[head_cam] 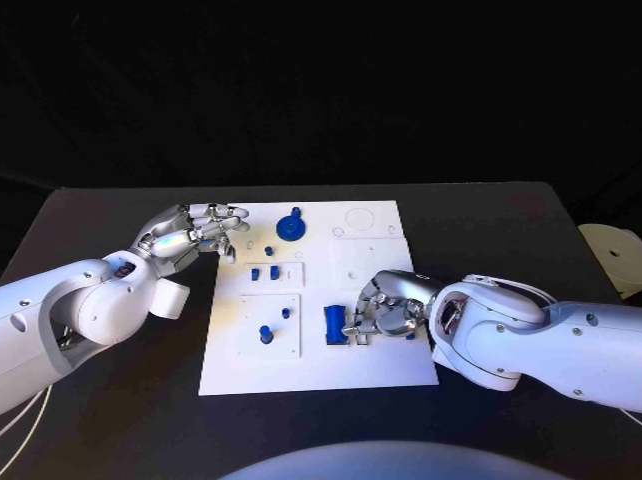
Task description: Assemble the parts on the task board
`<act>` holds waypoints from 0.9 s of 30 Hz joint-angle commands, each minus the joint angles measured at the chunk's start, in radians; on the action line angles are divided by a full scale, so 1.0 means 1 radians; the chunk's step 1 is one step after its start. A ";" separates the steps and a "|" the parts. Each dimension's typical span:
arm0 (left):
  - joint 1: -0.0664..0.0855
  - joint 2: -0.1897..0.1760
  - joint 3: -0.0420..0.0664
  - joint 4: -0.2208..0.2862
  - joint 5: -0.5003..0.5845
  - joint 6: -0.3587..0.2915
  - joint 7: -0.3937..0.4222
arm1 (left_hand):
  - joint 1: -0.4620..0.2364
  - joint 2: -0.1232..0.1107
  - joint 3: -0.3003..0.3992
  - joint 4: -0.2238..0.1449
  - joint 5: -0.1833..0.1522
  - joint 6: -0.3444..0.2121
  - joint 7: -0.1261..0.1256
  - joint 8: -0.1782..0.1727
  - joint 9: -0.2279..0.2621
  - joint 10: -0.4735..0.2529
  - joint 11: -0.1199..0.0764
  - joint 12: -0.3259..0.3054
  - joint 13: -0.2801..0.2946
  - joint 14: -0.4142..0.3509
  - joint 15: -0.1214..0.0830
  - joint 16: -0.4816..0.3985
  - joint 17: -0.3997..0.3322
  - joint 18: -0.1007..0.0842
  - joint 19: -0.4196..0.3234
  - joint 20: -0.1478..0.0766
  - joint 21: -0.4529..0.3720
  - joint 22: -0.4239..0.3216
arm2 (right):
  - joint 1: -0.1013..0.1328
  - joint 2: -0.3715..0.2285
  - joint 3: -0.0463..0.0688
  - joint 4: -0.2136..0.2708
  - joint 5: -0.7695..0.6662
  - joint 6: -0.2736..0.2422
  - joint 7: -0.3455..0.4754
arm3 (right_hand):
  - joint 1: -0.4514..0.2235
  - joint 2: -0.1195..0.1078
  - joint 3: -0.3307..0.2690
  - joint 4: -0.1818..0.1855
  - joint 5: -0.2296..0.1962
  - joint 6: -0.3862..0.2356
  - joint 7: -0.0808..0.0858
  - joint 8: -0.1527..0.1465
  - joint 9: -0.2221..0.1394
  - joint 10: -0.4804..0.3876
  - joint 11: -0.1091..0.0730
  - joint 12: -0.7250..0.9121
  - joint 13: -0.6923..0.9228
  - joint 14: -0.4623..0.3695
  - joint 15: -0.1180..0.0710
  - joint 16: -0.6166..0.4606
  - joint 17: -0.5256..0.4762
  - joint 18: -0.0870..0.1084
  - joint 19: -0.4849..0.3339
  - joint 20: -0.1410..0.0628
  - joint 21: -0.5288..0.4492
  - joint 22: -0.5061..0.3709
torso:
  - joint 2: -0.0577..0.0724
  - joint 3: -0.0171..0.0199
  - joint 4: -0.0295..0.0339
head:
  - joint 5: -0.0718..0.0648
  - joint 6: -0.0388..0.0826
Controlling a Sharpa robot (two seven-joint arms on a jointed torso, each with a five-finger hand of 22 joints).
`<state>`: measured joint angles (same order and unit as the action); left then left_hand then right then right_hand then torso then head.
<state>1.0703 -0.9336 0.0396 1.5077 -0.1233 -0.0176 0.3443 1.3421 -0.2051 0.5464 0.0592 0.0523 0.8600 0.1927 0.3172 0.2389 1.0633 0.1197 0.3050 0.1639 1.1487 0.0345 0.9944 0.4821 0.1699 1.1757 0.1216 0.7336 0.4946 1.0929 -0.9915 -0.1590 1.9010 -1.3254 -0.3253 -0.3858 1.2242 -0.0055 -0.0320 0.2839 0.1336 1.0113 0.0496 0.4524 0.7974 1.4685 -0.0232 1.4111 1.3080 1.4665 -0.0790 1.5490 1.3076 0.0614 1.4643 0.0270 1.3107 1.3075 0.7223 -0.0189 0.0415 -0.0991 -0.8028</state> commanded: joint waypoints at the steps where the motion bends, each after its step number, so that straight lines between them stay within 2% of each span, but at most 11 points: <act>1: 0.000 0.001 0.001 0.002 -0.001 0.016 0.005 | -0.005 0.002 -0.004 0.004 0.002 -0.003 0.005 0.001 -0.001 -0.007 0.000 0.006 0.001 -0.008 0.002 0.005 0.001 0.013 -0.005 0.000 0.006 0.001 | 0.000 -0.010 0.001 0.008 -0.019 -0.032 0.013 | 0.007 0.000 -0.006 -0.002 -0.006 0.000 -0.009 0.004 -0.001 0.017 -0.006 0.002 0.128 0.093 -0.008 0.004 0.206 -0.006 0.009 -0.003 0.001 0.133 | 0.000 -0.0006 0.0003 | 0.000 0.001; 5: 0.000 0.001 0.001 0.001 -0.001 0.015 0.005 | -0.005 0.002 -0.004 0.004 0.002 -0.003 0.005 0.001 -0.001 -0.007 0.000 0.006 0.001 -0.008 0.002 0.005 0.001 0.013 -0.005 0.000 0.006 0.001 | 0.006 -0.036 0.004 0.019 0.015 -0.078 0.048 | 0.021 0.000 -0.009 0.001 0.008 -0.006 -0.006 0.000 -0.005 0.012 -0.004 -0.008 0.120 0.092 -0.007 0.002 0.200 -0.004 0.005 -0.003 -0.010 0.129 | -0.001 -0.0010 -0.0004 | -0.001 0.003; 7: 0.000 0.002 0.001 0.001 -0.001 0.015 0.006 | -0.005 0.002 -0.004 0.004 0.002 -0.003 0.005 0.001 -0.001 -0.007 0.000 0.006 0.001 -0.008 0.002 0.005 0.001 0.013 -0.005 0.000 0.006 0.001 | 0.017 -0.055 0.005 0.024 0.063 -0.102 0.069 | 0.034 0.000 -0.010 0.001 0.015 -0.017 -0.003 -0.009 -0.010 0.008 -0.001 -0.013 0.116 0.091 -0.006 0.001 0.197 -0.003 0.002 -0.001 -0.017 0.126 | -0.001 -0.0015 0.0001 | -0.003 0.004; 8: 0.000 0.002 0.001 0.002 -0.001 0.015 0.006 | -0.005 0.002 -0.004 0.004 0.002 -0.003 0.005 0.001 -0.001 -0.007 0.000 0.006 0.001 -0.008 0.002 0.005 0.001 0.013 -0.005 0.000 0.006 0.001 | 0.024 -0.068 0.006 0.026 0.093 -0.112 0.076 | 0.050 0.003 -0.008 0.001 0.025 -0.045 0.008 -0.033 -0.024 0.004 0.006 -0.020 0.112 0.090 0.000 0.000 0.195 -0.003 0.000 0.001 -0.021 0.125 | -0.001 -0.0016 0.0005 | -0.004 0.006; 12: 0.000 0.002 0.001 0.002 -0.001 0.014 0.007 | -0.005 0.002 -0.004 0.004 0.002 -0.003 0.005 0.001 -0.001 -0.007 0.000 0.006 0.001 -0.008 0.002 0.005 0.001 0.013 -0.005 0.000 0.006 0.001 | 0.036 -0.109 0.006 0.032 0.127 -0.119 0.082 | 0.076 0.000 -0.010 0.000 0.027 -0.074 0.028 -0.077 -0.051 -0.001 0.024 -0.029 0.106 0.090 0.014 -0.001 0.192 -0.003 -0.001 0.011 -0.024 0.125 | -0.001 -0.0022 -0.0006 | -0.008 0.009; 16: 0.000 0.001 0.001 0.003 -0.001 0.013 0.007 | -0.005 0.002 -0.004 0.004 0.002 -0.003 0.005 0.001 -0.001 -0.007 0.000 0.006 0.001 -0.008 0.002 0.005 0.001 0.013 -0.005 0.000 0.006 0.001 | 0.041 -0.157 0.006 0.039 0.102 -0.086 0.060 | 0.083 -0.005 -0.015 0.000 0.022 -0.068 0.031 -0.084 -0.057 -0.004 0.027 -0.034 0.102 0.089 0.017 -0.001 0.190 -0.002 -0.002 0.015 -0.027 0.124 | 0.000 -0.0010 -0.0009 | -0.012 0.009; 18: 0.000 0.001 0.001 0.003 -0.001 0.012 0.007 | -0.005 0.002 -0.005 0.004 0.002 -0.004 0.005 0.001 -0.001 -0.007 0.000 0.007 0.001 -0.009 0.002 0.005 0.002 0.013 -0.005 0.000 0.006 0.002 | 0.043 -0.176 0.006 0.041 0.084 -0.062 0.044 | 0.067 -0.013 -0.033 0.006 0.002 -0.061 0.034 -0.092 -0.064 -0.014 0.030 -0.051 0.089 0.087 0.021 -0.004 0.182 0.000 -0.006 0.019 -0.038 0.120 | 0.000 -0.0010 -0.0017 | -0.014 0.009; 22: 0.000 0.001 0.001 0.004 -0.001 0.012 0.008 | -0.005 0.002 -0.005 0.004 0.002 -0.004 0.005 0.001 -0.001 -0.007 0.000 0.007 0.001 -0.009 0.002 0.005 0.002 0.013 -0.005 0.000 0.006 0.002 | 0.043 -0.207 0.004 0.043 0.033 -0.015 0.017 | 0.074 -0.013 -0.035 0.002 0.005 -0.056 0.033 -0.095 -0.066 -0.015 0.030 -0.053 0.088 0.087 0.021 -0.005 0.180 0.000 -0.006 0.021 -0.037 0.120 | 0.000 -0.0017 -0.0019 | -0.019 0.010; 27: 0.000 0.001 0.001 0.005 -0.001 0.011 0.009 | -0.005 0.002 -0.005 0.004 0.002 -0.004 0.005 0.001 -0.001 -0.007 0.000 0.007 0.001 -0.009 0.002 0.005 0.002 0.013 -0.005 0.000 0.006 0.002 | 0.034 -0.228 0.001 0.051 -0.013 0.016 -0.001 | 0.082 -0.013 -0.039 0.001 0.009 -0.047 0.032 -0.097 -0.069 -0.016 0.029 -0.056 0.086 0.086 0.021 -0.006 0.178 0.000 -0.006 0.022 -0.038 0.121 | 0.000 -0.0002 -0.0007 | -0.024 0.008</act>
<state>1.0702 -0.9340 0.0396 1.5091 -0.1234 -0.0178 0.3448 1.3421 -0.2051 0.5434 0.0622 0.0523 0.8600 0.1927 0.3172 0.2391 1.0633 0.1197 0.3087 0.1639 1.1451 0.0380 0.9944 0.4830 0.1699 1.1758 0.1216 0.7336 0.4954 1.1308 -1.2164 -0.1576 1.9459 -1.2736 -0.3709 -0.3581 1.3018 -0.0150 -0.0660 0.2856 0.1388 0.9546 0.0818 0.3593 0.7300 1.4577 0.0057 1.3599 1.3078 1.4684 -0.0658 1.5490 1.3074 0.0615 1.4571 0.0418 1.2758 1.3073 0.7218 -0.0201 0.0396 -0.1197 -0.7937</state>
